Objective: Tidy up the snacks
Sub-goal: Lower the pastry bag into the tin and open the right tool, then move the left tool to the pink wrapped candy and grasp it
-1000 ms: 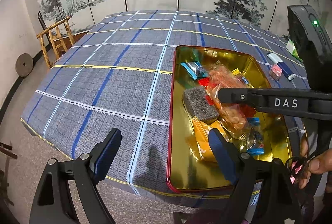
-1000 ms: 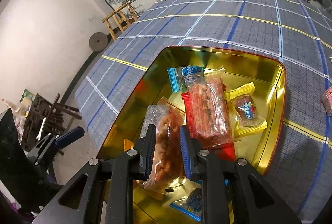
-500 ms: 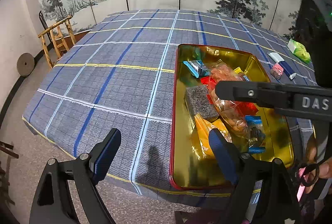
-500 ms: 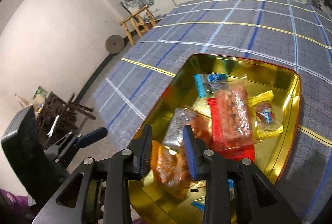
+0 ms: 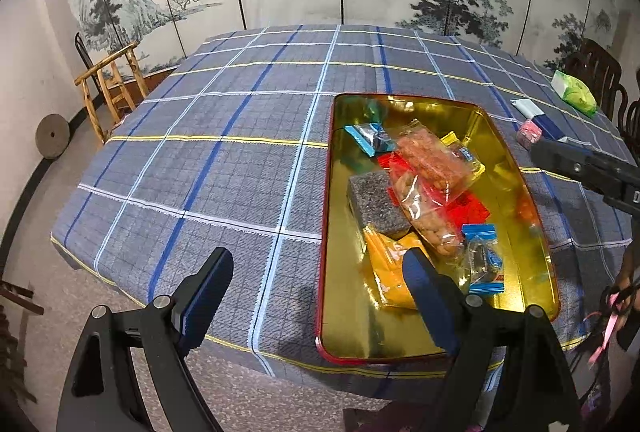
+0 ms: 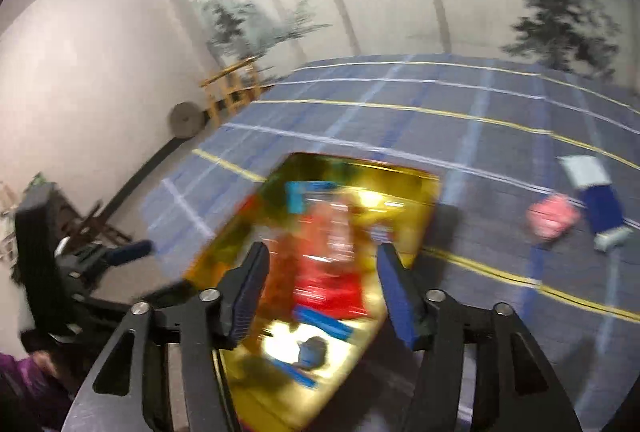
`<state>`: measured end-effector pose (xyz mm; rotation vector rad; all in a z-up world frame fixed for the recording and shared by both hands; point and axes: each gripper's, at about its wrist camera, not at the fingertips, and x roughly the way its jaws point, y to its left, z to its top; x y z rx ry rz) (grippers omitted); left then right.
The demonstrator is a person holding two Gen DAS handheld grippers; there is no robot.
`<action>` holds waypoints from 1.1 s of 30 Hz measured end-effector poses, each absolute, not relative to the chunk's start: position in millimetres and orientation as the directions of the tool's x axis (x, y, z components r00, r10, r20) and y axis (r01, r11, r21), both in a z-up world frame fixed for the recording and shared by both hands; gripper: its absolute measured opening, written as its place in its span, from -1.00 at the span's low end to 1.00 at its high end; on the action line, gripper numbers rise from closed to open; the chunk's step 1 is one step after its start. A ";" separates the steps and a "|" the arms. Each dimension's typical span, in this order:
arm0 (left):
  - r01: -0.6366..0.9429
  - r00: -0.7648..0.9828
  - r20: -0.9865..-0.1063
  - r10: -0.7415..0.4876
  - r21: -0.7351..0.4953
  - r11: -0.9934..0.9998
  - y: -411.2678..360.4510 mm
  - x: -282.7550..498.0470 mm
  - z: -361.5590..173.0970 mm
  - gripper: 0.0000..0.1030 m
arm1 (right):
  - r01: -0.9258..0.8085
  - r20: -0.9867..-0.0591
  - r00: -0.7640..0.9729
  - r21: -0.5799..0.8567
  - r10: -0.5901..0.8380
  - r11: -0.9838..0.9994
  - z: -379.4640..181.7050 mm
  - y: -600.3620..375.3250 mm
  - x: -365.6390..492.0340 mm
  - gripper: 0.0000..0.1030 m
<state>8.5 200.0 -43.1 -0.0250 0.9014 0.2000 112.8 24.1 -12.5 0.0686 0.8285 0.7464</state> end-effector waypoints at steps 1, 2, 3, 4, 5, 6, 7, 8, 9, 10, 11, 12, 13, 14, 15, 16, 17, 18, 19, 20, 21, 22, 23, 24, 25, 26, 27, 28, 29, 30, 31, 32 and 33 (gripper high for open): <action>-0.181 0.604 -0.780 0.165 0.067 0.981 198.0 8.7 -42.7 0.62 | -0.548 -0.652 0.463 0.322 0.600 0.772 -16.2 10.5 115.0 0.16; -0.178 0.605 -0.779 0.167 0.073 0.981 196.2 8.6 -42.1 0.62 | -0.530 -0.657 0.474 0.319 0.586 0.786 -19.6 0.5 117.5 0.17; -0.174 0.605 -0.778 0.169 0.078 0.982 193.9 8.9 -41.6 0.62 | -0.504 -0.665 0.489 0.313 0.564 0.805 -23.8 -12.9 119.6 0.18; -0.171 0.605 -0.778 0.171 0.082 0.982 192.2 9.2 -41.3 0.63 | -0.483 -0.671 0.504 0.303 0.544 0.821 -26.4 -22.4 120.5 0.21; -0.168 0.605 -0.778 0.173 0.087 0.982 190.3 9.9 -41.0 0.63 | -0.450 -0.679 0.529 0.284 0.509 0.846 -30.1 -37.5 122.1 0.22; -0.164 0.604 -0.777 0.174 0.092 0.982 187.9 10.7 -40.6 0.63 | -0.433 -0.682 0.540 0.276 0.492 0.858 -32.0 -46.9 123.2 0.25; -0.161 0.605 -0.777 0.175 0.096 0.982 186.2 11.0 -40.2 0.63 | -0.410 -0.687 0.555 0.265 0.469 0.873 -34.1 -59.3 125.0 0.28; -0.156 0.605 -0.776 0.177 0.103 0.982 183.1 12.2 -39.3 0.63 | -0.382 -0.693 0.572 0.248 0.439 0.890 -36.1 -70.9 126.6 0.29; -0.152 0.606 -0.775 0.180 0.109 0.982 180.9 13.0 -38.6 0.63 | -0.346 -0.701 0.597 0.214 0.390 0.913 -37.8 -84.1 128.5 0.34; -0.149 0.607 -0.773 0.182 0.114 0.982 178.6 14.2 -37.7 0.63 | -0.316 -0.705 0.616 0.188 0.352 0.930 -39.2 -95.4 130.5 0.39; -0.144 0.608 -0.772 0.183 0.119 0.982 176.0 15.2 -36.8 0.63 | -0.288 -0.707 0.629 0.174 0.323 0.942 -40.3 -106.9 133.5 0.42; -0.138 0.609 -0.771 0.185 0.126 0.982 172.7 16.6 -36.0 0.63 | -0.261 -0.708 0.638 0.170 0.302 0.950 -41.9 -118.4 136.1 0.50; -0.133 0.609 -0.771 0.186 0.132 0.982 169.6 18.0 -35.3 0.63 | -0.232 -0.709 0.648 0.166 0.279 0.959 -43.2 -130.0 138.5 0.59; -0.128 0.610 -0.770 0.187 0.137 0.982 167.0 19.2 -34.8 0.63 | -0.207 -0.710 0.655 0.160 0.258 0.965 -44.5 -140.1 140.8 0.61; -0.122 0.611 -0.769 0.189 0.144 0.982 163.9 20.7 -34.4 0.63 | -0.180 -0.711 0.665 0.146 0.230 0.973 -46.3 -151.5 143.2 0.63; -0.117 0.611 -0.768 0.191 0.151 0.982 160.2 22.5 -34.1 0.64 | -0.163 -0.715 0.669 0.126 0.204 0.979 -48.5 -160.3 145.6 0.66; -0.113 0.611 -0.768 0.192 0.156 0.981 157.4 24.2 -33.9 0.64 | -0.151 -0.720 0.669 0.110 0.183 0.982 -50.6 -165.8 147.1 0.67; -0.108 0.610 -0.769 0.191 0.158 0.981 154.7 25.7 -33.8 0.64 | -0.138 -0.728 0.666 0.094 0.162 0.986 -53.0 -171.7 148.7 0.69; -0.103 0.610 -0.769 0.190 0.161 0.982 151.5 27.4 -33.7 0.64 | -0.126 -0.736 0.661 0.080 0.144 0.989 -55.8 -177.7 150.8 0.69; -0.098 0.610 -0.769 0.190 0.164 0.982 148.5 29.2 -33.7 0.64 | -0.112 -0.745 0.655 0.064 0.122 0.992 -59.2 -184.5 153.6 0.69; -0.092 0.611 -0.769 0.189 0.168 0.981 144.5 31.6 -33.6 0.64 | -0.104 -0.749 0.653 0.055 0.110 0.993 -61.6 -190.0 154.5 0.70; -0.085 0.610 -0.770 0.188 0.172 0.981 140.7 33.9 -33.8 0.64 | -0.100 -0.752 0.651 0.048 0.102 0.994 -64.1 -194.7 155.2 0.73; -0.078 0.610 -0.770 0.187 0.177 0.981 137.4 36.3 -33.9 0.64 | -0.090 -0.759 0.646 0.038 0.088 0.995 -67.9 -200.4 157.9 0.75; -0.069 0.609 -0.770 0.187 0.184 0.981 132.9 39.2 -33.7 0.64 | -0.083 -0.763 0.641 0.035 0.080 0.996 -70.8 -205.0 159.1 0.78; -0.059 0.610 -0.770 0.187 0.191 0.980 128.4 42.2 -33.2 0.65 | -0.076 -0.767 0.638 0.036 0.076 0.996 -72.8 -210.3 159.5 0.79; -0.051 0.612 -0.768 0.188 0.198 0.979 124.2 45.0 -32.7 0.65 | -0.065 -0.770 0.634 0.042 0.074 0.997 -75.7 -215.8 161.3 0.79; -0.045 0.614 -0.767 0.188 0.204 0.978 120.6 46.5 -32.4 0.65 | -0.054 -0.774 0.628 0.056 0.078 0.997 -78.2 -222.1 163.5 0.79; -0.035 0.615 -0.765 0.188 0.212 0.977 115.7 49.8 -32.1 0.65 | -0.045 -0.777 0.623 0.074 0.086 0.996 -79.4 -228.6 165.8 0.79; -0.029 0.616 -0.765 0.187 0.216 0.976 112.9 51.7 -31.8 0.65 | -0.037 -0.778 0.623 0.083 0.088 0.996 -79.2 -231.7 166.9 0.80; -0.020 0.616 -0.765 0.186 0.221 0.975 108.0 55.3 -31.5 0.65 | -0.028 -0.778 0.623 0.081 0.081 0.996 -79.1 -233.6 167.7 0.82; -0.011 0.618 -0.764 0.183 0.225 0.974 103.7 58.3 -31.1 0.65 | -0.017 -0.781 0.621 0.062 0.059 0.998 -79.2 -236.0 170.2 0.84; -0.002 0.620 -0.763 0.182 0.230 0.973 98.8 62.0 -30.9 0.65 | -0.011 -0.785 0.617 0.049 0.045 0.999 -79.6 -237.6 172.0 0.85; 0.006 0.621 -0.763 0.181 0.236 0.972 94.3 64.5 -30.9 0.65 | -0.011 -0.787 0.615 0.046 0.043 0.999 -80.3 -239.4 173.4 0.85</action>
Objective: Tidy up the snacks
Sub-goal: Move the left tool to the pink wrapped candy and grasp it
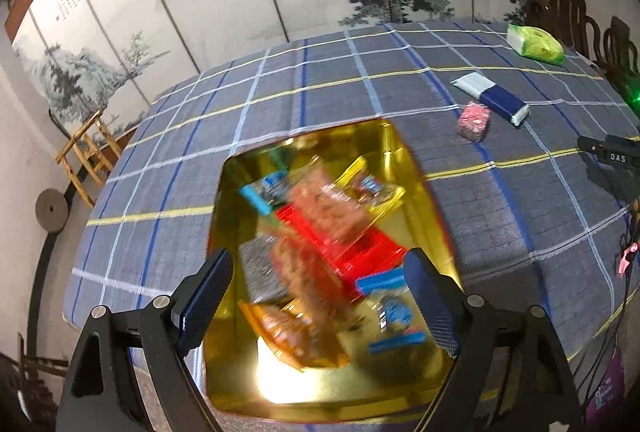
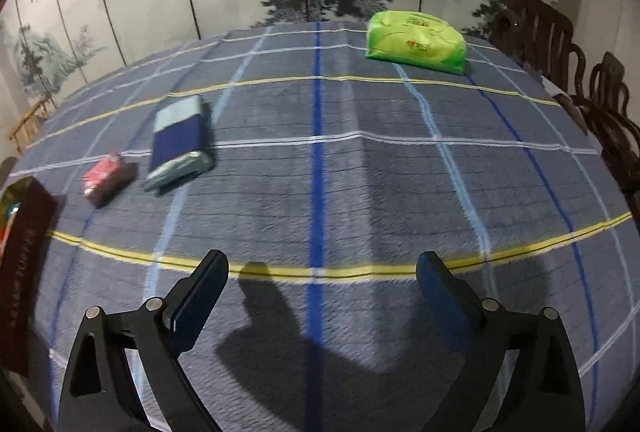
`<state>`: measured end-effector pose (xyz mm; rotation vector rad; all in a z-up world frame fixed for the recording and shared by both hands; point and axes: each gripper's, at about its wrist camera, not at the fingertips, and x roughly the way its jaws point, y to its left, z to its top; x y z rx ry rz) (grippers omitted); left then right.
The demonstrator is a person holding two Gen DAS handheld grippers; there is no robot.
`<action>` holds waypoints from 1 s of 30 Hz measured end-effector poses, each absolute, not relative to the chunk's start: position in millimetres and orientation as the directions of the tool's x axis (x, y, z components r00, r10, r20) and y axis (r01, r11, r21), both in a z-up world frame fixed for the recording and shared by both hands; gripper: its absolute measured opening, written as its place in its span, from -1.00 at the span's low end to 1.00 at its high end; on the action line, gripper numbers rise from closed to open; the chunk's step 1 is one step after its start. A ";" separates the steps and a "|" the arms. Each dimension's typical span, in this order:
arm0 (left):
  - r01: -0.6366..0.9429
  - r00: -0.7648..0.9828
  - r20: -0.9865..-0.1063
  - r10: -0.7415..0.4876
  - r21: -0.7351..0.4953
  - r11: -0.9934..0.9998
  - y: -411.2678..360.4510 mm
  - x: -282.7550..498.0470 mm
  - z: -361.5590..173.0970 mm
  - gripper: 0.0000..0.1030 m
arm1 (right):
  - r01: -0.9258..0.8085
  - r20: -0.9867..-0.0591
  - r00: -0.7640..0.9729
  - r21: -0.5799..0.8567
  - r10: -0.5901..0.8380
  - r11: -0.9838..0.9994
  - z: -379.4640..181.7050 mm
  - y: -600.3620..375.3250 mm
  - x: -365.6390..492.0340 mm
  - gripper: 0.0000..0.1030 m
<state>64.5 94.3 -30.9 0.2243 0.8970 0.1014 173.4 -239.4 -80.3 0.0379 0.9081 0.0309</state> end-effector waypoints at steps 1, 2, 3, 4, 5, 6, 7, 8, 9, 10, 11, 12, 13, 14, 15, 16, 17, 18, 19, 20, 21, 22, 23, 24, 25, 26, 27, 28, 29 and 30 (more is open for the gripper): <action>0.015 0.622 -0.762 0.180 0.241 0.970 90.0 67.6 -30.7 0.65 | -0.011 -0.789 0.613 0.048 0.045 0.999 -80.5 -241.2 175.1 0.86; 0.026 0.622 -0.762 0.178 0.247 0.969 85.0 71.3 -30.7 0.65 | -0.007 -0.790 0.611 0.045 0.040 0.999 -80.9 -242.8 176.1 0.87; 0.038 0.622 -0.763 0.174 0.252 0.967 79.5 76.0 -30.9 0.65 | 0.000 -0.793 0.608 0.038 0.031 0.999 -81.8 -245.1 177.8 0.88; 0.050 0.621 -0.766 0.169 0.253 0.966 74.2 81.2 -31.1 0.65 | 0.006 -0.796 0.604 0.034 0.024 0.999 -82.5 -247.5 180.1 0.89; 0.059 0.620 -0.768 0.164 0.254 0.966 69.9 85.7 -31.1 0.65 | 0.011 -0.800 0.599 0.038 0.024 0.999 -83.3 -250.1 182.1 0.90; 0.066 0.618 -0.769 0.160 0.254 0.965 66.1 89.5 -31.7 0.65 | 0.017 -0.804 0.594 0.044 0.025 0.999 -84.4 -253.1 184.2 0.90; 0.075 0.617 -0.771 0.156 0.255 0.964 62.4 93.1 -32.2 0.65 | 0.025 -0.808 0.588 0.050 0.026 0.998 -85.3 -256.0 185.6 0.90; 0.085 0.615 -0.774 0.151 0.256 0.963 57.9 98.1 -32.5 0.65 | 0.036 -0.814 0.581 0.056 0.025 0.998 -86.8 -259.6 187.8 0.90; 0.096 0.612 -0.777 0.147 0.257 0.961 53.1 103.0 -33.2 0.65 | 0.044 -0.819 0.574 0.064 0.027 0.997 -88.5 -263.3 189.6 0.91; 0.111 0.609 -0.781 0.140 0.259 0.959 47.8 108.9 -34.3 0.65 | 0.050 -0.819 0.573 0.068 0.028 0.996 -88.8 -266.4 190.8 0.93; 0.124 0.605 -0.785 0.134 0.259 0.958 43.9 113.4 -35.5 0.65 | 0.053 -0.818 0.574 0.072 0.029 0.996 -88.7 -268.7 191.6 0.94; 0.141 0.600 -0.790 0.125 0.258 0.956 37.9 119.4 -36.8 0.65 | 0.053 -0.818 0.574 0.081 0.036 0.995 -89.0 -271.3 193.0 0.96; 0.157 0.596 -0.795 0.115 0.256 0.954 32.6 125.2 -37.8 0.65 | 0.052 -0.816 0.576 0.091 0.044 0.995 -88.9 -273.2 193.3 0.98; 0.179 0.590 -0.801 0.101 0.252 0.951 26.3 131.6 -39.2 0.65 | 0.051 -0.814 0.579 0.098 0.051 0.994 -88.8 -274.6 193.9 0.99; 0.199 0.583 -0.808 0.086 0.245 0.949 21.5 137.1 -40.3 0.65 | 0.051 -0.812 0.581 0.108 0.058 0.993 -88.8 -276.0 193.7 0.99; 0.227 0.572 -0.818 0.063 0.232 0.946 15.4 144.1 -41.4 0.65 | 0.052 -0.809 0.585 0.114 0.063 0.992 -88.6 -276.8 193.4 1.00; 0.266 0.560 -0.828 0.030 0.214 0.940 7.9 151.4 -42.2 0.65 | 0.053 -0.808 0.586 0.117 0.064 0.992 -88.7 -277.2 193.8 1.00; 0.301 0.549 -0.836 0.000 0.197 0.933 1.0 158.4 -43.1 0.65 | 0.053 -0.807 0.587 0.118 0.065 0.992 -88.7 -277.2 193.8 1.00; 0.333 0.535 -0.845 -0.025 0.183 0.925 -6.3 165.1 -44.4 0.65 | 0.052 -0.807 0.587 0.117 0.065 0.992 -88.7 -276.5 193.4 1.00; 0.352 0.525 -0.850 -0.041 0.173 0.920 -11.4 170.4 -45.3 0.65 | 0.051 -0.807 0.587 0.117 0.064 0.992 -88.8 -276.6 193.6 1.00; 0.386 0.508 -0.859 -0.065 0.159 0.909 -20.5 180.7 -47.7 0.65 | 0.049 -0.806 0.588 0.118 0.067 0.992 -88.7 -276.3 193.2 1.00; 0.407 0.501 -0.862 -0.075 0.158 0.900 -27.2 189.1 -49.6 0.65 | 0.047 -0.806 0.588 0.118 0.068 0.992 -88.6 -275.8 193.0 1.00; 0.417 0.501 -0.862 -0.074 0.166 0.894 -31.8 194.5 -51.3 0.65 | 0.044 -0.805 0.589 0.120 0.071 0.992 -88.7 -276.2 193.7 1.00; 0.424 0.509 -0.859 -0.061 0.188 0.886 -37.8 203.2 -54.0 0.65 | 0.039 -0.804 0.590 0.125 0.078 0.991 -88.6 -276.4 193.9 1.00; 0.434 0.516 -0.855 -0.049 0.212 0.875 -43.2 212.6 -57.4 0.65 | 0.034 -0.802 0.591 0.131 0.085 0.991 -88.5 -276.5 193.9 1.00; 0.451 0.516 -0.856 -0.042 0.230 0.862 -48.0 222.1 -61.9 0.65 | 0.028 -0.799 0.593 0.140 0.096 0.990 -88.1 -276.8 193.6 1.00; 0.461 0.512 -0.858 -0.037 0.238 0.855 -50.1 228.8 -66.0 0.65 | 0.023 -0.796 0.596 0.150 0.107 0.988 -87.8 -277.7 193.4 1.00; 0.473 0.501 -0.865 -0.033 0.242 0.847 -52.6 237.1 -71.3 0.65 | 0.020 -0.793 0.598 0.159 0.116 0.987 -87.6 -278.5 192.9 1.00; 0.487 0.478 -0.878 -0.031 0.235 0.841 -54.4 246.2 -78.2 0.65 | 0.019 -0.789 0.601 0.172 0.126 0.985 -87.2 -279.8 192.2 1.00; 0.495 0.456 -0.889 -0.029 0.227 0.839 -54.6 252.7 -83.7 0.65 | 0.019 -0.784 0.605 0.186 0.137 0.982 -86.9 -281.4 191.5 1.00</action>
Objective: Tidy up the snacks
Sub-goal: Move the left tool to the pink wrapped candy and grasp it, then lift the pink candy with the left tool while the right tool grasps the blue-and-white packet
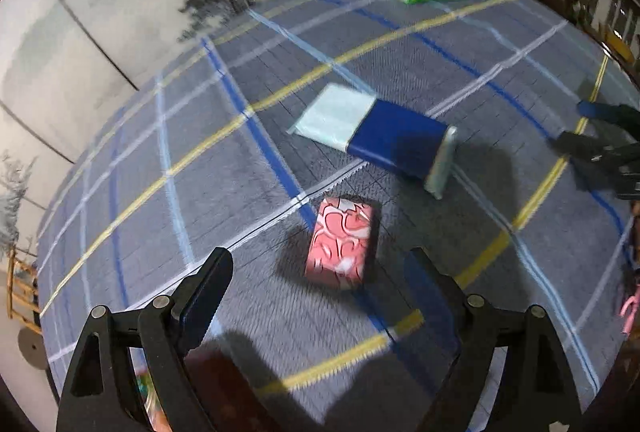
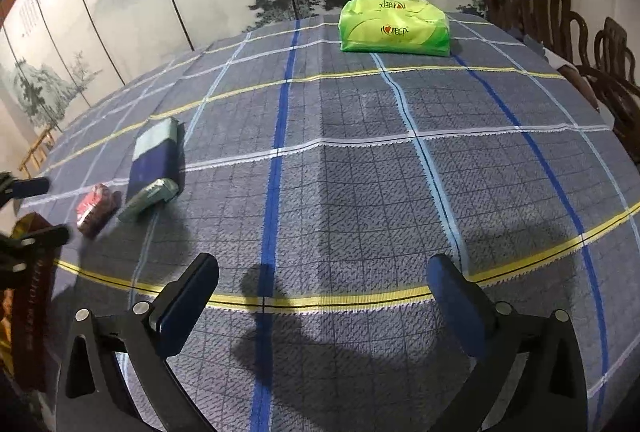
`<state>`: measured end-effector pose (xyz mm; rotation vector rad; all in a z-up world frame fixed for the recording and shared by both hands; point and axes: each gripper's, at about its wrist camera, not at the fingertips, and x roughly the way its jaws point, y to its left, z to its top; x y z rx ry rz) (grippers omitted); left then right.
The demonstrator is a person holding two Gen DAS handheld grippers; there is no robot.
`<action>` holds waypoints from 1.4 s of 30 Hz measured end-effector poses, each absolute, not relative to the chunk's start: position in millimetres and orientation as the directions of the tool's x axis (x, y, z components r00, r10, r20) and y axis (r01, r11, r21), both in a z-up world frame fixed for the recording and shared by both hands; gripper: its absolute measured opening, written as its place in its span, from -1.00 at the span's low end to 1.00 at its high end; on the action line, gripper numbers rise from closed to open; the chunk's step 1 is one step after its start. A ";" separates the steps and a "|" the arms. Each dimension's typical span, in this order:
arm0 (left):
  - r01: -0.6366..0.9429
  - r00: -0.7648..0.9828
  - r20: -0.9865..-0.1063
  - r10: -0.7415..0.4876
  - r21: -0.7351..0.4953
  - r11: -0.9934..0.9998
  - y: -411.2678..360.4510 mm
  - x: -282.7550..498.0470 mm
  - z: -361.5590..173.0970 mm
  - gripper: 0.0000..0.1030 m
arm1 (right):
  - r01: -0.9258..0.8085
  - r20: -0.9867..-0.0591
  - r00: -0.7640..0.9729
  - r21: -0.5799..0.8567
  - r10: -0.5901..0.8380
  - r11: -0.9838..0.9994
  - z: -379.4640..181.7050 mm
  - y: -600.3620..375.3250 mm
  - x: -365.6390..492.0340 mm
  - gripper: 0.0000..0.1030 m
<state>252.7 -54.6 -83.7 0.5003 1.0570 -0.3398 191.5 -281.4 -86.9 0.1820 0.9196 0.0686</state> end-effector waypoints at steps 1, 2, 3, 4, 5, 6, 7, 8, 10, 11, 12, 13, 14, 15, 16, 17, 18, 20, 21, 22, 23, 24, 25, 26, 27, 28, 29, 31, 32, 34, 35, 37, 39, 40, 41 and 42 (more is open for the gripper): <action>0.496 0.437 -0.899 -0.023 0.219 0.840 -54.4 260.2 -89.6 0.64 | 0.019 -0.781 0.608 0.194 0.143 0.981 -86.8 -282.5 191.0 1.00; 0.496 0.415 -0.910 -0.024 0.204 0.844 -53.6 267.4 -95.1 0.62 | 0.019 -0.779 0.610 0.201 0.148 0.979 -86.6 -283.1 190.6 1.00; 0.500 0.400 -0.916 -0.030 0.190 0.845 -53.4 272.4 -98.8 0.58 | 0.019 -0.778 0.610 0.204 0.150 0.979 -86.7 -283.2 190.3 1.00; 0.502 0.386 -0.921 -0.049 0.165 0.849 -52.6 277.5 -101.4 0.52 | 0.019 -0.777 0.611 0.206 0.152 0.978 -86.7 -283.3 190.2 1.00; 0.503 0.373 -0.923 -0.091 0.119 0.856 -49.7 280.8 -101.5 0.30 | 0.018 -0.776 0.612 0.208 0.153 0.978 -86.7 -283.2 190.1 1.00; 0.494 0.323 -0.933 -0.160 0.022 0.869 -45.5 286.1 -102.5 0.13 | 0.015 -0.775 0.612 0.210 0.157 0.978 -86.7 -283.2 190.1 1.00; 0.465 0.313 -0.934 -0.171 -0.007 0.885 -43.0 288.8 -100.8 -0.17 | 0.011 -0.774 0.612 0.214 0.162 0.977 -86.7 -282.7 190.0 1.00; 0.447 0.319 -0.936 -0.149 0.010 0.894 -43.7 289.6 -97.8 -0.51 | 0.010 -0.773 0.613 0.216 0.165 0.976 -86.5 -283.0 189.9 1.00; 0.425 0.296 -0.944 -0.144 -0.005 0.905 -44.4 287.8 -95.2 -0.52 | 0.010 -0.771 0.615 0.221 0.168 0.975 -86.5 -284.0 189.8 1.00; 0.404 0.285 -0.943 -0.173 -0.046 0.913 -43.5 282.0 -93.6 -0.52 | 0.011 -0.770 0.615 0.223 0.169 0.975 -86.6 -283.7 189.8 1.00; 0.388 0.279 -0.940 -0.195 -0.076 0.919 -42.8 274.7 -91.6 -0.52 | 0.011 -0.770 0.615 0.222 0.169 0.975 -86.6 -283.8 190.0 1.00; 0.378 0.274 -0.936 -0.219 -0.104 0.920 -42.4 265.7 -89.3 -0.52 | 0.010 -0.771 0.615 0.221 0.168 0.975 -86.4 -284.2 190.1 1.00; 0.370 0.272 -0.931 -0.244 -0.132 0.919 -42.6 255.1 -86.9 -0.52 | 0.010 -0.772 0.614 0.219 0.166 0.976 -86.3 -283.8 190.2 1.00; 0.363 0.272 -0.926 -0.261 -0.152 0.919 -42.3 247.0 -85.4 -0.52 | 0.011 -0.772 0.614 0.218 0.166 0.976 -86.4 -284.5 190.3 1.00; 0.349 0.276 -0.918 -0.284 -0.180 0.920 -40.7 236.3 -82.2 -0.52 | 0.011 -0.772 0.614 0.216 0.164 0.976 -86.5 -284.3 190.6 1.00; 0.333 0.278 -0.908 -0.312 -0.213 0.918 -38.5 227.2 -78.1 -0.52 | 0.012 -0.773 0.613 0.214 0.162 0.977 -86.4 -283.9 190.5 1.00; 0.314 0.281 -0.898 -0.338 -0.247 0.917 -34.9 216.2 -74.9 -0.52 | 0.011 -0.774 0.613 0.212 0.161 0.977 -86.4 -283.4 190.7 1.00; 0.282 0.308 -0.888 -0.343 -0.259 0.924 -27.3 196.0 -67.6 -0.52 | -0.020 -0.764 0.614 0.236 0.198 0.971 -85.4 -282.1 189.9 1.00; 0.273 0.322 -0.883 -0.342 -0.259 0.926 -23.8 188.4 -64.8 -0.52 | -0.048 -0.753 0.617 0.256 0.231 0.965 -83.6 -280.3 188.6 1.00; 0.260 0.337 -0.877 -0.342 -0.263 0.929 -20.2 181.5 -61.4 -0.52 | -0.074 -0.741 0.623 0.266 0.253 0.961 -81.2 -277.3 187.4 1.00; 0.246 0.344 -0.872 -0.347 -0.273 0.930 -16.4 175.0 -58.3 -0.52 | -0.105 -0.726 0.632 0.266 0.271 0.958 -76.4 -272.1 186.0 1.00; 0.239 0.348 -0.869 -0.353 -0.282 0.929 -13.1 170.4 -58.0 -0.52 | -0.135 -0.715 0.639 0.258 0.283 0.957 -71.5 -265.1 186.0 1.00; 0.231 0.352 -0.866 -0.356 -0.288 0.929 -10.1 166.0 -55.8 -0.52 | -0.173 -0.708 0.642 0.240 0.295 0.955 -66.0 -254.8 188.4 1.00; 0.226 0.356 -0.865 -0.355 -0.288 0.930 -7.5 163.2 -54.3 -0.52 | -0.198 -0.707 0.640 0.226 0.300 0.954 -63.2 -246.1 191.7 1.00; 0.224 0.362 -0.864 -0.349 -0.283 0.933 -6.0 159.3 -52.4 -0.52 | -0.224 -0.706 0.637 0.217 0.311 0.950 -60.4 -236.8 196.3 1.00; 0.223 0.368 -0.864 -0.343 -0.276 0.935 -4.7 155.7 -50.4 -0.52 | -0.260 -0.702 0.626 0.225 0.341 0.939 -58.3 -226.8 203.7 1.00; 0.221 0.376 -0.863 -0.336 -0.268 0.938 -2.4 150.8 -47.9 -0.52 | -0.294 -0.701 0.606 0.241 0.375 0.925 -57.4 -215.9 212.1 1.00; 0.219 0.391 -0.859 -0.331 -0.262 0.940 0.3 144.2 -43.4 -0.52 | -0.341 -0.714 0.584 0.216 0.386 0.915 -57.7 -190.8 230.1 0.99; 0.216 0.399 -0.857 -0.327 -0.259 0.941 2.7 141.2 -41.5 -0.52 | -0.363 -0.719 0.575 0.204 0.391 0.909 -59.2 -180.8 236.6 0.97; 0.213 0.413 -0.853 -0.319 -0.250 0.944 7.0 134.9 -37.4 -0.52 | -0.398 -0.732 0.557 0.180 0.393 0.900 -62.0 -160.5 251.5 0.95; 0.215 0.418 -0.852 -0.315 -0.244 0.946 7.9 132.5 -35.8 -0.52 | -0.408 -0.739 0.551 0.168 0.389 0.897 -63.7 -152.0 259.5 0.95; 0.214 0.431 -0.847 -0.310 -0.238 0.948 10.4 128.7 -31.9 -0.52 | -0.416 -0.754 0.544 0.138 0.367 0.899 -67.8 -141.0 274.5 0.93; 0.213 0.439 -0.843 -0.311 -0.239 0.947 12.8 126.8 -28.7 -0.52 | -0.413 -0.773 0.535 0.113 0.341 0.904 -73.0 -134.4 286.4 0.85; 0.213 0.441 -0.841 -0.314 -0.242 0.947 14.1 125.3 -27.3 -0.52 | -0.414 -0.784 0.520 0.114 0.338 0.903 -76.7 -131.8 293.4 0.73; 0.210 0.443 -0.838 -0.319 -0.248 0.946 15.7 123.8 -25.6 -0.52 | -0.413 -0.802 0.496 0.119 0.333 0.903 -81.6 -129.2 300.1 0.62; 0.209 0.447 -0.835 -0.322 -0.253 0.945 17.0 122.7 -23.9 -0.52 | -0.415 -0.820 0.471 0.119 0.325 0.902 -86.2 -127.8 304.0 0.39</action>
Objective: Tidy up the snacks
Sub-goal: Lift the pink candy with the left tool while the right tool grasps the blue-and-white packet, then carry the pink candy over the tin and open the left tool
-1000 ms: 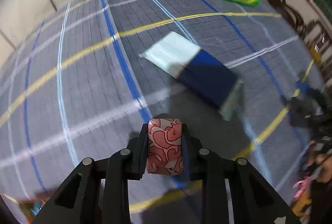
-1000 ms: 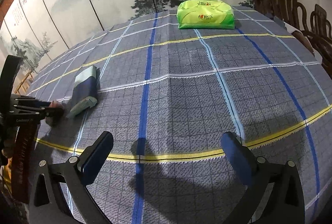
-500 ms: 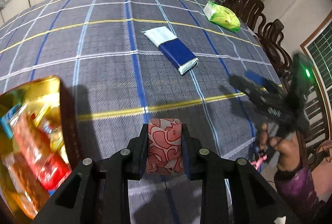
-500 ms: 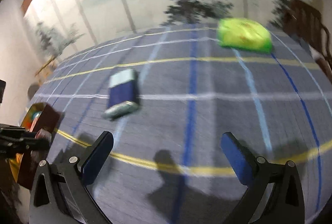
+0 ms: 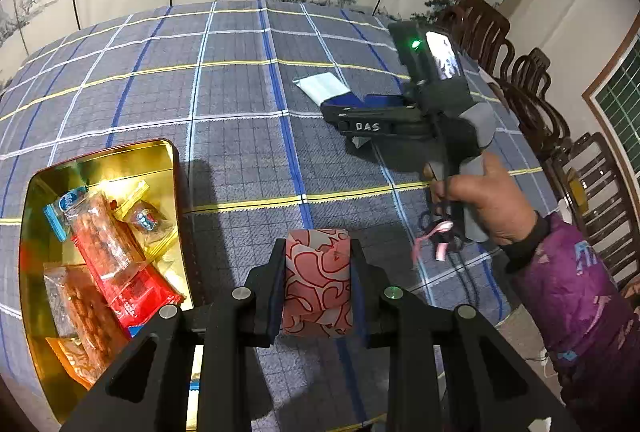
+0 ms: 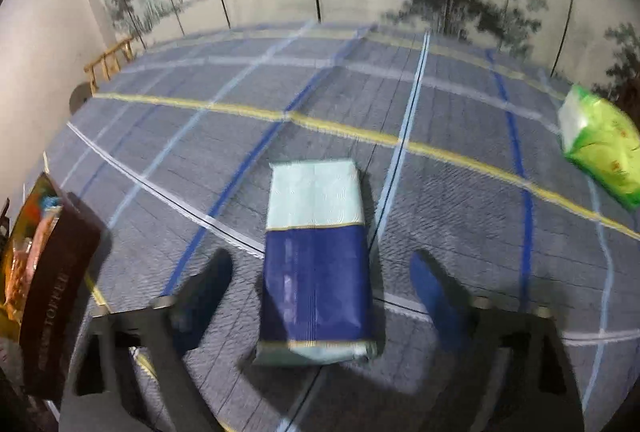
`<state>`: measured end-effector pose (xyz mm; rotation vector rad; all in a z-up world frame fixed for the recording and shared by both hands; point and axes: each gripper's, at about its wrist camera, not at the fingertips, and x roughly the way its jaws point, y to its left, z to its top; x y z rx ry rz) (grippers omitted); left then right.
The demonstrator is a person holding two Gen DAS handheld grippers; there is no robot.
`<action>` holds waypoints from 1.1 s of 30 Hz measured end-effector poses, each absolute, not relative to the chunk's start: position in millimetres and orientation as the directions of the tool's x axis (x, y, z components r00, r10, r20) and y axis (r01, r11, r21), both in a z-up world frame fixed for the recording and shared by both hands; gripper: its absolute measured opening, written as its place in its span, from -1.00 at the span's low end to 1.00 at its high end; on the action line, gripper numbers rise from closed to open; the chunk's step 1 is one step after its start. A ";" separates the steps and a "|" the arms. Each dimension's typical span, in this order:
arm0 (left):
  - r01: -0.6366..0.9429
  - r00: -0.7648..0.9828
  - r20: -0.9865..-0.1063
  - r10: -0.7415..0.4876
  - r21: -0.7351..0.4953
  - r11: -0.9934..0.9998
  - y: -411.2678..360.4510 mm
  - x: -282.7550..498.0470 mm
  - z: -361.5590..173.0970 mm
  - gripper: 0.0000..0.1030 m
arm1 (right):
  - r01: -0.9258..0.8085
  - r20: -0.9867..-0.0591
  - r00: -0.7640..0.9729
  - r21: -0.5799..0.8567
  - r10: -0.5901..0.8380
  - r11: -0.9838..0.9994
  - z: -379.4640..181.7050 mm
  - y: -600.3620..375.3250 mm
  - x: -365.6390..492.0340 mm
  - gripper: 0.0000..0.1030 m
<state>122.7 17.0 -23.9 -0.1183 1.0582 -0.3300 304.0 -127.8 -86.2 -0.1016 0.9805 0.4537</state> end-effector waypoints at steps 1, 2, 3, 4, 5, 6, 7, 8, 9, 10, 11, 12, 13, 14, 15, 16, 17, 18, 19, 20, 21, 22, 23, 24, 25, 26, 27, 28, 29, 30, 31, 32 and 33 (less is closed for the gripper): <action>0.209 0.451 -0.832 -0.322 -0.252 0.945 17.5 121.6 -22.2 -0.52 | -0.422 -0.815 0.499 0.069 0.295 0.904 -85.8 -125.4 302.7 0.09; 0.209 0.458 -0.830 -0.320 -0.249 0.946 18.3 120.4 -20.3 -0.52 | -0.425 -0.823 0.503 0.031 0.264 0.905 -86.7 -122.2 301.2 -0.01; 0.206 0.468 -0.825 -0.318 -0.248 0.947 19.8 118.2 -17.4 -0.52 | -0.427 -0.829 0.493 0.036 0.265 0.904 -87.1 -122.7 300.7 -0.01; 0.205 0.476 -0.820 -0.318 -0.248 0.947 21.2 116.1 -15.2 -0.52 | -0.431 -0.832 0.481 0.049 0.275 0.901 -87.2 -124.1 298.0 -0.02; 0.204 0.484 -0.816 -0.317 -0.247 0.947 23.4 113.5 -12.6 -0.52 | -0.435 -0.833 0.475 0.056 0.282 0.899 -87.0 -125.9 292.7 -0.02; 0.202 0.491 -0.813 -0.315 -0.245 0.948 26.1 110.9 -9.9 -0.52 | -0.434 -0.830 0.479 0.059 0.286 0.899 -85.8 -128.6 285.3 -0.02; 0.198 0.496 -0.810 -0.313 -0.246 0.949 28.7 108.9 -8.3 -0.52 | -0.428 -0.823 0.487 0.067 0.292 0.901 -83.2 -132.5 276.9 -0.02; 0.190 0.503 -0.806 -0.312 -0.248 0.950 32.3 105.9 -6.2 -0.52 | -0.414 -0.813 0.498 0.084 0.302 0.906 -79.5 -137.9 268.2 -0.02; 0.181 0.509 -0.803 -0.310 -0.252 0.951 37.2 102.5 -4.2 -0.52 | -0.396 -0.801 0.507 0.110 0.317 0.912 -75.0 -144.7 257.9 -0.02; 0.172 0.512 -0.802 -0.306 -0.253 0.952 42.2 98.7 -2.5 -0.52 | -0.378 -0.788 0.517 0.140 0.334 0.915 -70.6 -152.2 246.3 -0.02; 0.167 0.515 -0.802 -0.302 -0.252 0.953 44.9 95.5 -1.5 -0.52 | -0.365 -0.779 0.526 0.157 0.342 0.918 -68.2 -158.7 236.8 -0.02; 0.156 0.524 -0.801 -0.292 -0.246 0.957 50.8 90.6 0.1 -0.52 | -0.345 -0.768 0.542 0.166 0.341 0.924 -67.0 -166.4 223.2 -0.02; 0.147 0.530 -0.800 -0.281 -0.240 0.960 55.5 86.5 1.2 -0.52 | -0.325 -0.762 0.554 0.172 0.335 0.930 -66.6 -172.6 213.6 -0.02; 0.132 0.534 -0.803 -0.264 -0.229 0.965 63.0 81.1 2.0 -0.52 | -0.307 -0.758 0.562 0.180 0.331 0.935 -65.7 -177.8 207.6 -0.02; 0.122 0.535 -0.805 -0.255 -0.225 0.967 68.3 77.8 1.9 -0.52 | -0.282 -0.752 0.572 0.195 0.328 0.939 -67.1 -185.6 197.8 -0.02; 0.104 0.538 -0.807 -0.242 -0.221 0.970 76.1 72.8 1.7 -0.52 | -0.265 -0.748 0.580 0.204 0.324 0.943 -67.2 -190.1 190.5 -0.02; 0.088 0.542 -0.810 -0.227 -0.213 0.973 83.1 68.6 1.3 -0.52 | -0.251 -0.745 0.585 0.209 0.320 0.945 -67.5 -193.7 186.8 -0.02; 0.075 0.543 -0.813 -0.212 -0.204 0.976 88.4 65.7 0.5 -0.52 | -0.237 -0.748 0.587 0.208 0.311 0.949 -69.6 -196.9 183.0 -0.02; 0.060 0.544 -0.816 -0.197 -0.196 0.979 94.2 62.2 -0.5 -0.52 | -0.229 -0.752 0.588 0.200 0.299 0.953 -71.2 -198.8 180.7 -0.02; 0.041 0.545 -0.818 -0.184 -0.193 0.980 101.2 57.9 -2.3 -0.52 | -0.219 -0.755 0.593 0.182 0.279 0.959 -73.9 -199.5 177.5 -0.02; 0.020 0.545 -0.821 -0.172 -0.192 0.981 109.6 53.7 -4.2 -0.52 | -0.213 -0.757 0.597 0.170 0.266 0.962 -76.4 -199.5 175.2 -0.02; 0.001 0.544 -0.824 -0.159 -0.188 0.982 117.7 50.0 -6.4 -0.52 | -0.209 -0.757 0.600 0.165 0.260 0.964 -78.1 -199.2 174.8 -0.02; -0.010 0.543 -0.826 -0.150 -0.186 0.983 123.0 46.9 -7.5 -0.52 | -0.203 -0.758 0.602 0.161 0.253 0.966 -79.4 -199.8 173.9 -0.02; -0.028 0.542 -0.829 -0.138 -0.182 0.983 130.2 43.8 -10.0 -0.52 | -0.197 -0.753 0.612 0.152 0.243 0.968 -78.0 -199.7 173.0 -0.02; -0.040 0.541 -0.831 -0.130 -0.179 0.983 136.6 41.2 -12.4 -0.52 | -0.197 -0.746 0.621 0.148 0.240 0.969 -76.0 -200.4 172.1 -0.02; -0.048 0.542 -0.832 -0.121 -0.174 0.984 141.6 39.5 -14.8 -0.52 | -0.197 -0.743 0.627 0.140 0.234 0.970 -75.6 -199.2 171.5 -0.02; -0.055 0.542 -0.833 -0.111 -0.167 0.984 145.8 37.7 -16.5 -0.52 | -0.195 -0.746 0.625 0.134 0.229 0.972 -76.8 -199.3 173.1 -0.02; -0.062 0.543 -0.834 -0.099 -0.158 0.985 149.2 37.1 -18.4 -0.52 | -0.192 -0.749 0.623 0.132 0.225 0.972 -78.0 -198.2 173.8 -0.02; -0.068 0.544 -0.834 -0.092 -0.153 0.986 152.1 36.1 -19.6 -0.52 | -0.190 -0.748 0.626 0.128 0.221 0.973 -77.9 -197.9 173.6 -0.02; -0.074 0.545 -0.834 -0.090 -0.154 0.985 155.6 36.6 -21.3 -0.52 | -0.189 -0.748 0.628 0.125 0.218 0.974 -77.4 -198.2 173.1 -0.02; -0.082 0.545 -0.833 -0.092 -0.162 0.983 159.2 37.3 -23.1 -0.52 | -0.188 -0.748 0.627 0.124 0.217 0.974 -77.4 -197.9 172.9 -0.02; -0.084 0.545 -0.833 -0.097 -0.170 0.982 160.9 37.4 -23.8 -0.52 | -0.185 -0.748 0.626 0.130 0.219 0.974 -77.9 -199.2 172.9 -0.02; -0.083 0.545 -0.832 -0.103 -0.175 0.981 161.4 38.3 -24.3 -0.52 | -0.181 -0.748 0.626 0.134 0.220 0.974 -78.3 -201.1 174.6 -0.02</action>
